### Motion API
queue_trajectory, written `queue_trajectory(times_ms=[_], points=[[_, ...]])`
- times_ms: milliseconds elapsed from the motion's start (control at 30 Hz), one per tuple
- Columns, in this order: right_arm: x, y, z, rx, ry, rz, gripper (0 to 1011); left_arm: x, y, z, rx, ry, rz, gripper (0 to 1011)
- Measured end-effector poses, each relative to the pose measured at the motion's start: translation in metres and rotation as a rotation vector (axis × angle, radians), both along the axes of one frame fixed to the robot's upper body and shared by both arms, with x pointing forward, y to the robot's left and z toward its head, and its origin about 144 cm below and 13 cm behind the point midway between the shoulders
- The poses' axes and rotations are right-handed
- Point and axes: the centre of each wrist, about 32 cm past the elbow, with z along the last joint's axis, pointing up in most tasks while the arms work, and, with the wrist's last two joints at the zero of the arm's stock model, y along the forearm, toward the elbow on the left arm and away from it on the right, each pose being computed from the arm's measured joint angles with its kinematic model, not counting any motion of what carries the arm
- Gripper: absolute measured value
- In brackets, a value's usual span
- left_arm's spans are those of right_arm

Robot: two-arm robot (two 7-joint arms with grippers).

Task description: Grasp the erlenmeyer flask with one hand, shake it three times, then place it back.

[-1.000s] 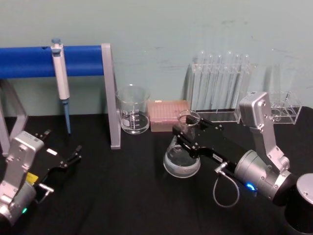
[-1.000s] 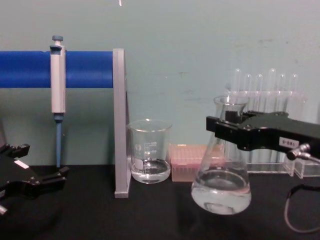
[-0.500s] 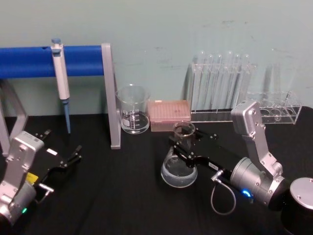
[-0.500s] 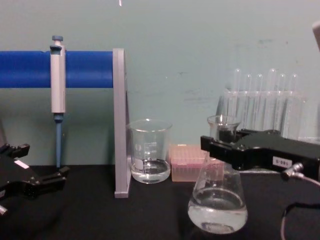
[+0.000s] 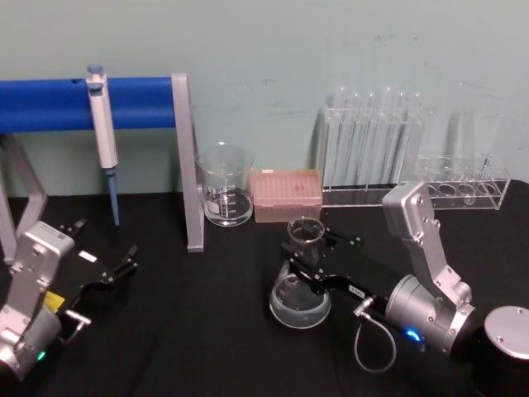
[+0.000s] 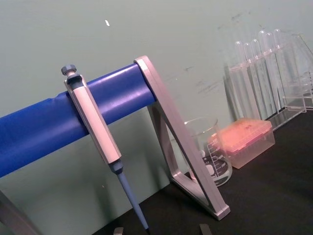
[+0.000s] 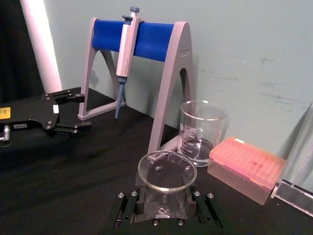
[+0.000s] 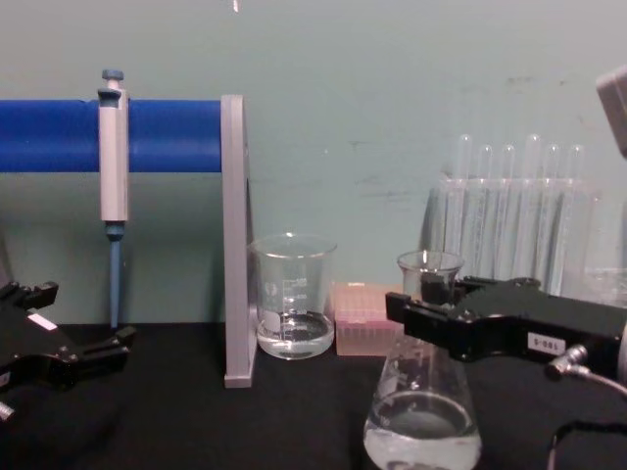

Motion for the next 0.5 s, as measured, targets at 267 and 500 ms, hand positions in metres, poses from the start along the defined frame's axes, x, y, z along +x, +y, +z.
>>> queue_trajectory(times_ms=[267, 500], points=[[0.0012, 0.0007, -0.0028, -0.008, 0.006, 0.005, 457, 0.0, 0.0, 0.0, 0.0, 0.0, 0.0, 1001], [0.0023, 0.0005, -0.0056, -0.015, 0.013, 0.005, 457, 0.0, 0.0, 0.0, 0.0, 0.0, 0.0, 1001]])
